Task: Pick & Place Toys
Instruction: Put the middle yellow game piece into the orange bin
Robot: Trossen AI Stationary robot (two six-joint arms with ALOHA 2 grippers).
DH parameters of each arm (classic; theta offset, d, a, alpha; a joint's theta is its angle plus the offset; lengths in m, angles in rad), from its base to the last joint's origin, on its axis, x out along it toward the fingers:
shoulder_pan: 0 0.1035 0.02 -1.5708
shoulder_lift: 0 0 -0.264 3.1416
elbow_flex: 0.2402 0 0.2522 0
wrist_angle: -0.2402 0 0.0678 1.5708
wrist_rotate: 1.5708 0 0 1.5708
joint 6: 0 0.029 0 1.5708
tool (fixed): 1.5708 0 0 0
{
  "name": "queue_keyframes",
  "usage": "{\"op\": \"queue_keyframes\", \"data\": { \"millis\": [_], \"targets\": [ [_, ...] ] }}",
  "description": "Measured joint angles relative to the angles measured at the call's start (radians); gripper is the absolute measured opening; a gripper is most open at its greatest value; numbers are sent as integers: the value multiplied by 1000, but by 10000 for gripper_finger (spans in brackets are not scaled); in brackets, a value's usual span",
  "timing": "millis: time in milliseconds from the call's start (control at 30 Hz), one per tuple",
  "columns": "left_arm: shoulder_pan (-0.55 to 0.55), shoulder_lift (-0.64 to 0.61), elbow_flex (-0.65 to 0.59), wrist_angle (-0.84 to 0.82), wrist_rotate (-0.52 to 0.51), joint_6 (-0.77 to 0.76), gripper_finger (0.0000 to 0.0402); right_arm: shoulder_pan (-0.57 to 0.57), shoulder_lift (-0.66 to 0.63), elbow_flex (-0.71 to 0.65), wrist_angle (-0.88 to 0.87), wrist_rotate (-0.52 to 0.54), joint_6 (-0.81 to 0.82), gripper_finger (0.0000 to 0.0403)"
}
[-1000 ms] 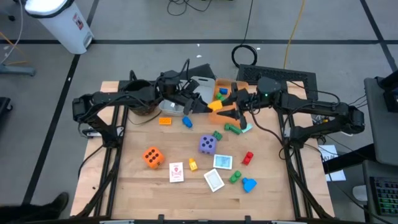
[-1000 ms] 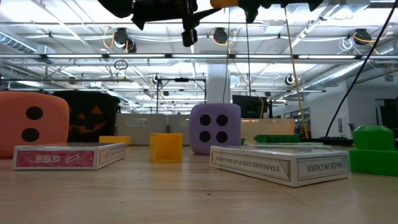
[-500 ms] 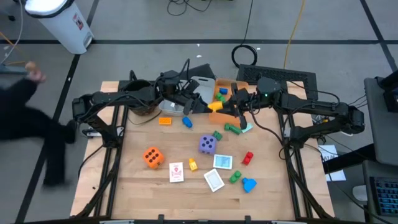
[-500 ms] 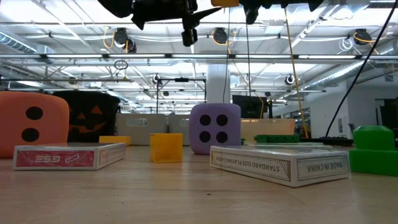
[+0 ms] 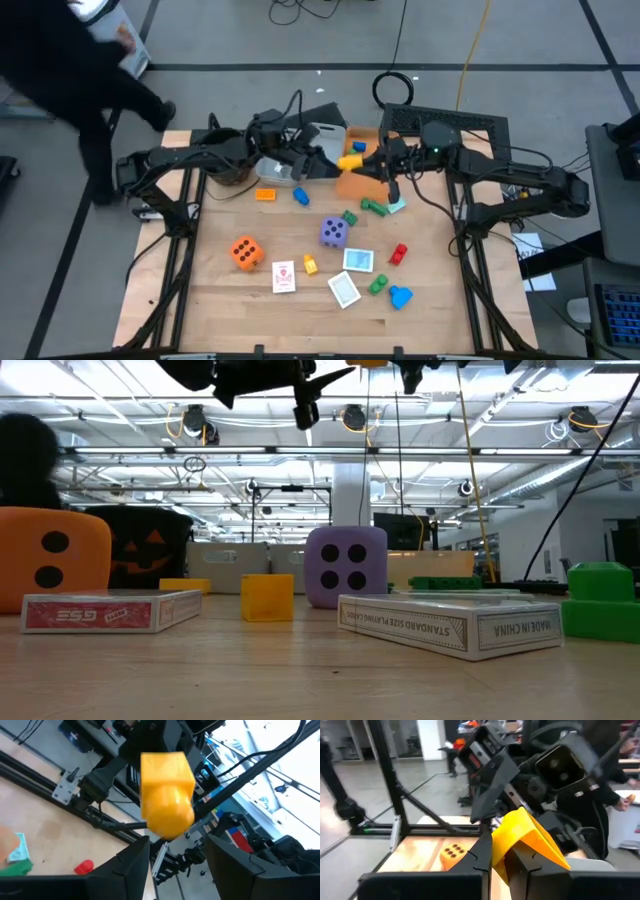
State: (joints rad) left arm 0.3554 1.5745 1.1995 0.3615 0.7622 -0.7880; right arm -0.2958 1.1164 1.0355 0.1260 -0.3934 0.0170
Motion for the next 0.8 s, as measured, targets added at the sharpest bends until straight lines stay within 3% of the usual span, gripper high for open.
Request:
{"op": "queue_keyframes", "data": {
  "millis": [333, 667, 800],
  "targets": [
    [80, 0, 0, 11, 26, -3, 195, -98, -74, 0, -67, 32, 41, 15],
    [174, -15, 0, 9, 32, -1, 169, -168, -66, 0, -112, 32, 87, 15],
    [215, -56, 0, 9, 32, 21, 159, -177, -66, 1, -170, 97, 78, 15]
  ]
}}
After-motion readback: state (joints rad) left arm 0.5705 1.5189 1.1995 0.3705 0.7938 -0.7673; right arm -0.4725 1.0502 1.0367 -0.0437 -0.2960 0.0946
